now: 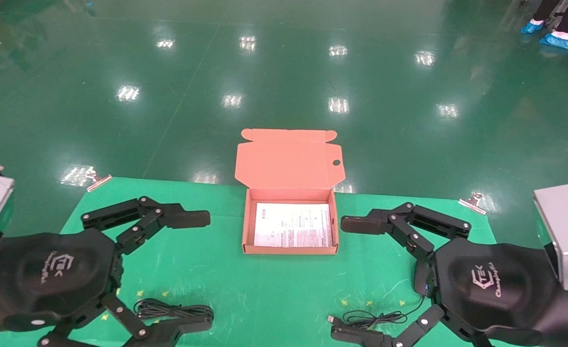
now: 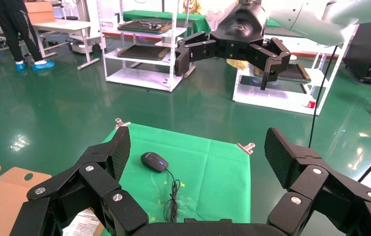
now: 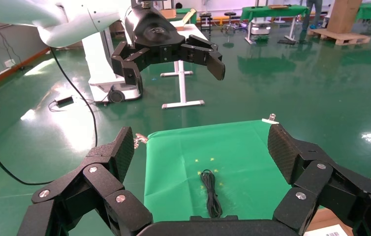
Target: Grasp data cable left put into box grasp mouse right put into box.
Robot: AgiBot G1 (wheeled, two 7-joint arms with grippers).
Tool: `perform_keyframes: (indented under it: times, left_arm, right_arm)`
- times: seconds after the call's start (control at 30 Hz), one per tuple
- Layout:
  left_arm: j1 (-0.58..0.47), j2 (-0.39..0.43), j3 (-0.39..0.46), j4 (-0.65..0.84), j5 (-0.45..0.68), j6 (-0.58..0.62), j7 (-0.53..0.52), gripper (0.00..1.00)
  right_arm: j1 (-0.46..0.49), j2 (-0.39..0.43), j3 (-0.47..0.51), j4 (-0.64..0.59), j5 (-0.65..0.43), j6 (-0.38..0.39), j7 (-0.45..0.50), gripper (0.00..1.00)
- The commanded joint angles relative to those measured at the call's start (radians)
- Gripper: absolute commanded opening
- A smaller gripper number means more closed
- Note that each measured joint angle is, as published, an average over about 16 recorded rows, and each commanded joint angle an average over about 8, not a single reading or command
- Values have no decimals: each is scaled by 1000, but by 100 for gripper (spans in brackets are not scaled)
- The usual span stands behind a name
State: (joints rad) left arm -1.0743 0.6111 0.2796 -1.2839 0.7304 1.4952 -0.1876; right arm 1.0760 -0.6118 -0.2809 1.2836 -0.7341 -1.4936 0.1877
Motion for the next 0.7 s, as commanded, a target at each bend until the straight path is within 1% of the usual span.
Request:
perform_keyframes:
  times: [0.03, 0.7]
  left_arm:
    - [0, 0, 0, 0, 0, 0, 0, 100]
    - [0, 0, 0, 0, 0, 0, 0, 100]
  right_arm:
    - [0, 0, 0, 0, 0, 0, 0, 100]
    - [0, 0, 0, 0, 0, 0, 0, 100]
